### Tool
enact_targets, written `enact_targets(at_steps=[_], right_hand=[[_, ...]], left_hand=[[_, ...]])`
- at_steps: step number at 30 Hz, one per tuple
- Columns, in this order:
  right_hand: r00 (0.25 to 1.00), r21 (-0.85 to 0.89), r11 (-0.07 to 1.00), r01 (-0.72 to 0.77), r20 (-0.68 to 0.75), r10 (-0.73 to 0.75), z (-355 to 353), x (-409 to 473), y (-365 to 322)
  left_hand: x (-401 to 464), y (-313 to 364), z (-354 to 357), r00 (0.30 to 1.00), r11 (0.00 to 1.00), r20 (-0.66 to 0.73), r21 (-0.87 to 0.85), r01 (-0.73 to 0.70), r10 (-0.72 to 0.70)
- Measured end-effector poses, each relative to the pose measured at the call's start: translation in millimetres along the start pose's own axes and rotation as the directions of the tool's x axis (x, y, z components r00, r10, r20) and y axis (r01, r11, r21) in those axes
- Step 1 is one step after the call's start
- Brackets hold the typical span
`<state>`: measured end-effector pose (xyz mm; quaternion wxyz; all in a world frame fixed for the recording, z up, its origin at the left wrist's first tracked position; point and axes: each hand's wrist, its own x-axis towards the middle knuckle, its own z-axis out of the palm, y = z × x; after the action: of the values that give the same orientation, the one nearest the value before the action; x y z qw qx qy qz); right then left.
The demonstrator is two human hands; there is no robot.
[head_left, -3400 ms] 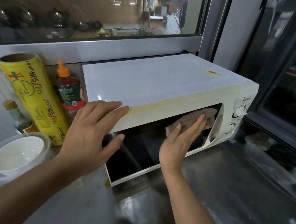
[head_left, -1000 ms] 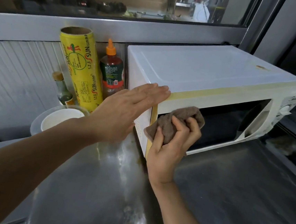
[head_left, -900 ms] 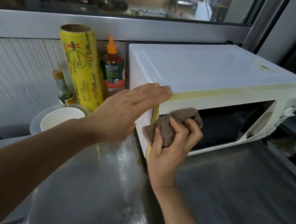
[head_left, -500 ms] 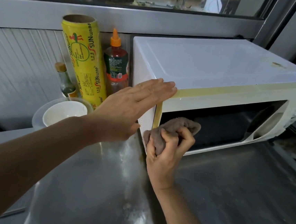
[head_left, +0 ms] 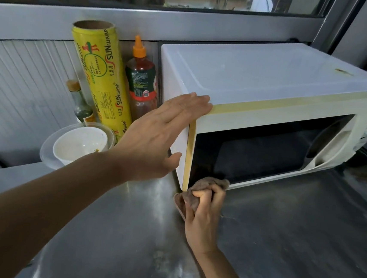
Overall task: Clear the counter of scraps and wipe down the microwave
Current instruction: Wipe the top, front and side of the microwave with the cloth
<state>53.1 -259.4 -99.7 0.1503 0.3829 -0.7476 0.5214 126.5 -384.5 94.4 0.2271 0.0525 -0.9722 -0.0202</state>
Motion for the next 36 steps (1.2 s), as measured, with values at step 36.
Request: enact_targets(at_steps=[36], right_hand=[[0.896, 0.011, 0.931, -0.364, -0.268, 0.353, -164.6, 198.7, 75.2]], left_hand=[[4.6, 21.1, -1.9, 0.995, 0.998, -0.083, 0.031, 0.054, -0.051]])
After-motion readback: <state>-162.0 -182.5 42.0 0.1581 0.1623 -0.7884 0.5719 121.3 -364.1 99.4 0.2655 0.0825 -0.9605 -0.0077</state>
